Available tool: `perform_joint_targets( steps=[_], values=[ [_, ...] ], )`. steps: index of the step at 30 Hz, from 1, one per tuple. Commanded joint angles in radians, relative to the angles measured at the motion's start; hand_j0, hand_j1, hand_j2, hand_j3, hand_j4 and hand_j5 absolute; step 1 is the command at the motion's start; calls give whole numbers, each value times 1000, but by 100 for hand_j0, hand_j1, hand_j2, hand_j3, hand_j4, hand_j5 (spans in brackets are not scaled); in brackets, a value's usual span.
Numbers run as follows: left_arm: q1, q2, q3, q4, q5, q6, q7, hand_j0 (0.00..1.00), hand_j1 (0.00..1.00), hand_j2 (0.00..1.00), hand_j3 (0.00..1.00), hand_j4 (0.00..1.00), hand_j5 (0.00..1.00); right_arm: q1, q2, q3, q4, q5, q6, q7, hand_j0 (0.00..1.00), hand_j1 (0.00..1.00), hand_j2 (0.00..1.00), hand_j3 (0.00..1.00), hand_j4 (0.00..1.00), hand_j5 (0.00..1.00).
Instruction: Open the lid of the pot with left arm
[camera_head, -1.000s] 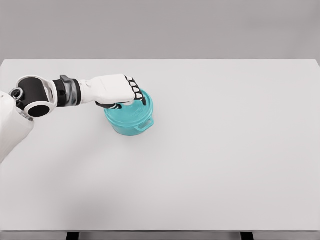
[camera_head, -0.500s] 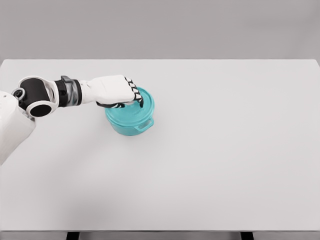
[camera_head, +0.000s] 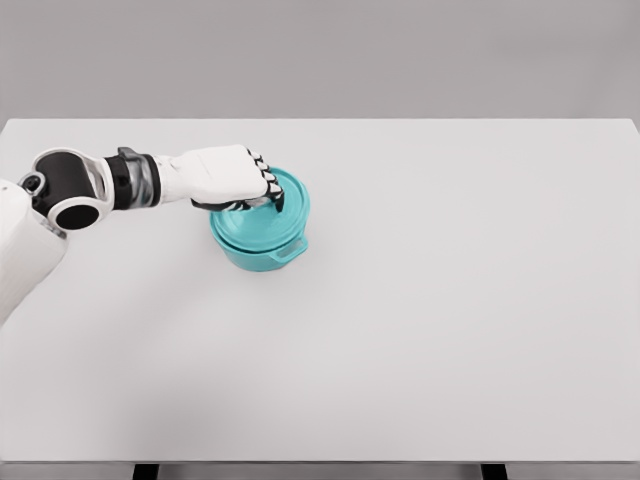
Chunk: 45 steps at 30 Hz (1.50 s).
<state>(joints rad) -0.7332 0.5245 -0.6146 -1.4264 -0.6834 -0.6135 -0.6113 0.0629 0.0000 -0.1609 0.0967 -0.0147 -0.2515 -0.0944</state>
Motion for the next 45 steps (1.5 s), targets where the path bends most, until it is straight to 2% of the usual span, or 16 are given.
perform_joint_targets(
  steps=[1, 5, 10, 13, 17, 21, 24, 29, 34, 39, 44, 45],
  values=[
    [0, 2, 3, 0, 13, 3, 0, 60, 60, 60, 60, 60, 60, 0, 0, 0, 0, -1, 0, 1, 100, 100, 100, 100, 100, 100],
    [0, 6, 4, 0, 13, 3, 0, 55, 55, 55, 55, 55, 55, 0, 0, 0, 0, -1, 0, -1, 100, 100, 100, 100, 100, 100],
    [-6, 11, 9, -9, 61, 3, 0, 55, 55, 55, 55, 55, 55, 0, 0, 0, 0, -1, 0, 1, 100, 100, 100, 100, 100, 100],
    [-41, 75, 12, -9, 145, 3, 0, 55, 55, 55, 55, 55, 55, 0, 0, 0, 0, -1, 0, -1, 100, 100, 100, 100, 100, 100],
    [-40, 195, 79, -13, 231, 3, 0, 55, 55, 55, 55, 55, 55, 0, 0, 0, 0, -1, 0, 1, 100, 100, 100, 100, 100, 100],
    [-17, 304, 98, -3, 260, 3, 0, 55, 55, 55, 55, 55, 55, 0, 0, 0, 0, -1, 0, 1, 100, 100, 100, 100, 100, 100],
    [32, 402, 99, 1, 283, 3, 0, 55, 55, 55, 55, 55, 55, 0, 0, 0, 0, -1, 0, -1, 100, 100, 100, 100, 100, 100],
    [87, 416, 102, 87, 282, 3, 0, 53, 53, 53, 53, 53, 53, 0, 0, 0, 0, -1, 0, 1, 100, 100, 100, 100, 100, 100],
    [152, 400, 102, 107, 271, 3, 0, 53, 53, 53, 53, 53, 53, 0, 0, 0, 0, -1, 0, -1, 100, 100, 100, 100, 100, 100],
    [158, 391, 115, 110, 269, 3, 0, 53, 53, 53, 53, 53, 53, 0, 0, 0, 0, -1, 0, 1, 100, 100, 100, 100, 100, 100],
    [183, 388, 115, 110, 268, 3, 0, 56, 56, 56, 56, 56, 56, 0, 0, 0, 0, -1, 0, 1, 100, 100, 100, 100, 100, 100],
    [181, 388, 116, 110, 268, 3, 0, 60, 60, 60, 60, 60, 60, 0, 0, 0, 0, -1, 0, 1, 100, 100, 100, 100, 100, 100]
  ],
)
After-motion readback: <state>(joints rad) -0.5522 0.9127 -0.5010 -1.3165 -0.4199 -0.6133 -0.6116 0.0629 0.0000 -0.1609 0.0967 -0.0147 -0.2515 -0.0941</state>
